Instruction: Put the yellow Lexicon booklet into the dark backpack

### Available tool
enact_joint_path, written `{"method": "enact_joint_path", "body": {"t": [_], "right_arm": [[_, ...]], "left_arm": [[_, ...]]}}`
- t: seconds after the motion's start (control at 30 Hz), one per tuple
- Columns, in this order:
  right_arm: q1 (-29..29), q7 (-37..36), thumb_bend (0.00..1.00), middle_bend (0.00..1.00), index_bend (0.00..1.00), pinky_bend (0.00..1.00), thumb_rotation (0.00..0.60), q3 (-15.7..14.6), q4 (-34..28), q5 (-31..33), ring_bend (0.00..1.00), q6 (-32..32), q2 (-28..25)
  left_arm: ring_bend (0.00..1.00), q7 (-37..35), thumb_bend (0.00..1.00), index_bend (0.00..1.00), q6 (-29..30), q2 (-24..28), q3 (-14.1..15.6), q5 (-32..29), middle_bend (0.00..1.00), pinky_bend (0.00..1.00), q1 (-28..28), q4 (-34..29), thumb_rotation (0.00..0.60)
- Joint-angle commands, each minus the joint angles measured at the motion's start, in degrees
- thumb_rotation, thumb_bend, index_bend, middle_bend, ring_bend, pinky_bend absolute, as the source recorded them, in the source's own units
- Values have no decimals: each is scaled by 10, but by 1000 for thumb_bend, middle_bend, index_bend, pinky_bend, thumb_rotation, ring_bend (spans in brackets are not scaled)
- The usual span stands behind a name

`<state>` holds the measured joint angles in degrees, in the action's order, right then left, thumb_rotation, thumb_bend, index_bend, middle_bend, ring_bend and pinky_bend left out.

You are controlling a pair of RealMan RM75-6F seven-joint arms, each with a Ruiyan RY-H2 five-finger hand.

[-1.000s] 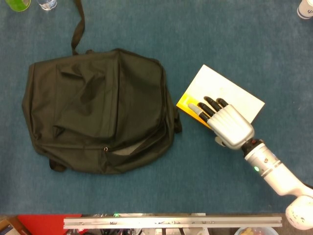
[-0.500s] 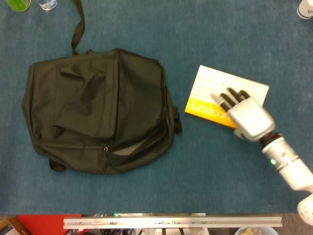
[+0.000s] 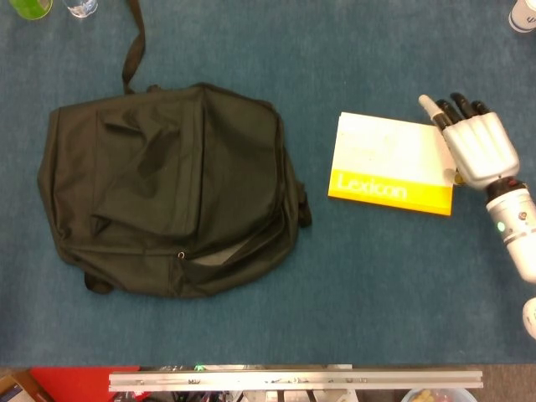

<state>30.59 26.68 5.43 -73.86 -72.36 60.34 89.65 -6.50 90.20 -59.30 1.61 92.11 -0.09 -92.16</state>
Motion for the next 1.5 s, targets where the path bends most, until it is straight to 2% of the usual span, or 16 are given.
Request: {"method": "enact_joint_path", "body": {"t": [0.03,0.27,0.4,0.5,0.93,1.27,1.4,1.5], "right_arm": [[1,-20,0,219,89,270,600,-11,-33,-28,126,-1,-15],[-11,-19,0,225,89,270,600,-59,-91,-80,125,2,-39],[-17,-8,0,225,89,270,600,-78,-90,-89,125,-3,-39],[-20,0,0,225,89,270,600,-80,-73,-90,125,-3,-32],[-11,0,0,225,88,270,600,-47,6,-60,125,-18,-1],[30,-21,0,225,89,270,600,19,98,-11,126,-53,35],[44,-23,0,225,89,270,600,26,97,-14,126,-57,29],[41,-24,0,225,89,270,600,17,62,-26,126,-53,5]], "left_arm": [[121,0,221,150,1,0,1,1,220,170,1,1,600],[121,3,221,150,4,0,2,3,222,170,3,0,600],[121,6,220,150,3,0,2,4,222,170,3,-1,600],[121,11,220,150,1,0,3,4,222,170,2,-3,600],[121,9,221,150,-1,0,2,-1,222,170,3,-2,600],[121,2,221,150,1,0,2,-1,222,170,4,1,600],[121,-1,220,150,5,2,3,2,222,170,6,1,600],[121,-2,220,150,9,3,3,2,222,170,8,1,600]]}}
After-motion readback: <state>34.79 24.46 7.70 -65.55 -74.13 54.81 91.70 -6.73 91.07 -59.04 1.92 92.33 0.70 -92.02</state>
